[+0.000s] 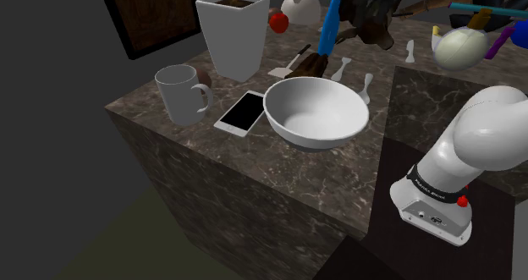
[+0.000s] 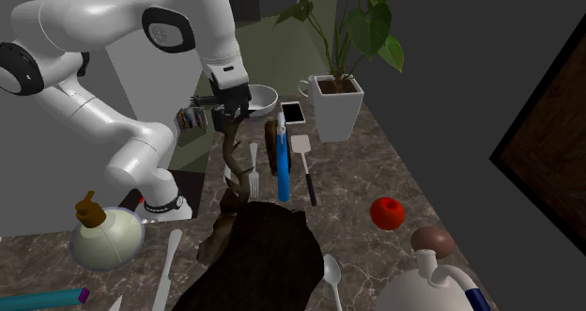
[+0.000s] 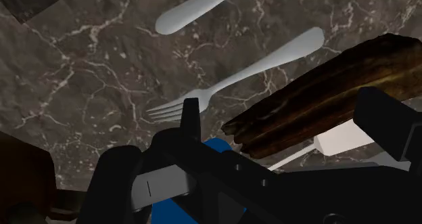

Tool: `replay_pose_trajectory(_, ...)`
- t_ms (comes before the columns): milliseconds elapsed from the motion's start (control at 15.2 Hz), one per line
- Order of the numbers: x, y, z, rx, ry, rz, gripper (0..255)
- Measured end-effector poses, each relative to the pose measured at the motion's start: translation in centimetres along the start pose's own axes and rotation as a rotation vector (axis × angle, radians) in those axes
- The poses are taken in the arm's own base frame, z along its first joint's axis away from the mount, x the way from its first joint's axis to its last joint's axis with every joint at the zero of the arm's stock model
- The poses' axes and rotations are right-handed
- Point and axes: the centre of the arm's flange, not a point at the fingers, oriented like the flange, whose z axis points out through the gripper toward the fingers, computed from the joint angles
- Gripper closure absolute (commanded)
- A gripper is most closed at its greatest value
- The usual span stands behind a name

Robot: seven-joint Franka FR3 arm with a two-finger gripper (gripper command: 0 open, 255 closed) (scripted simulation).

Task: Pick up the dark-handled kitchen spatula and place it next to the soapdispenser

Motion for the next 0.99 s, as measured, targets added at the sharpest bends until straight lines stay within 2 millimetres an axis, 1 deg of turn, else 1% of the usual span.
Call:
replay_pose_trajectory(66,0.0,0.0,0.0,0.000,0.000,0.000,0)
replay_pose_trajectory(132,0.4,-0.4,0.3,-0.004,0.004,0.027,0)
replay_pose_trajectory(264,1.4,-1.8,1.2,-0.018,0.020,0.133,0)
replay_pose_trajectory(462,4.4,-3.7,3.3,-0.043,0.048,0.326,0)
replay_pose_trajectory(528,5.1,-4.4,4.1,-0.051,0.058,0.391,0)
replay_pose_trajectory(594,6.4,-4.9,4.5,-0.059,0.069,0.459,0)
replay_pose_trajectory(660,7.4,-5.3,4.9,-0.067,0.079,0.526,0)
replay_pose_trajectory(726,8.3,-5.6,5.8,-0.076,0.089,0.593,0)
replay_pose_trajectory(924,11.8,-5.9,7.4,-0.100,0.120,0.795,0)
replay_pose_trajectory(990,13.0,-6.1,8.3,-0.108,0.130,0.860,0)
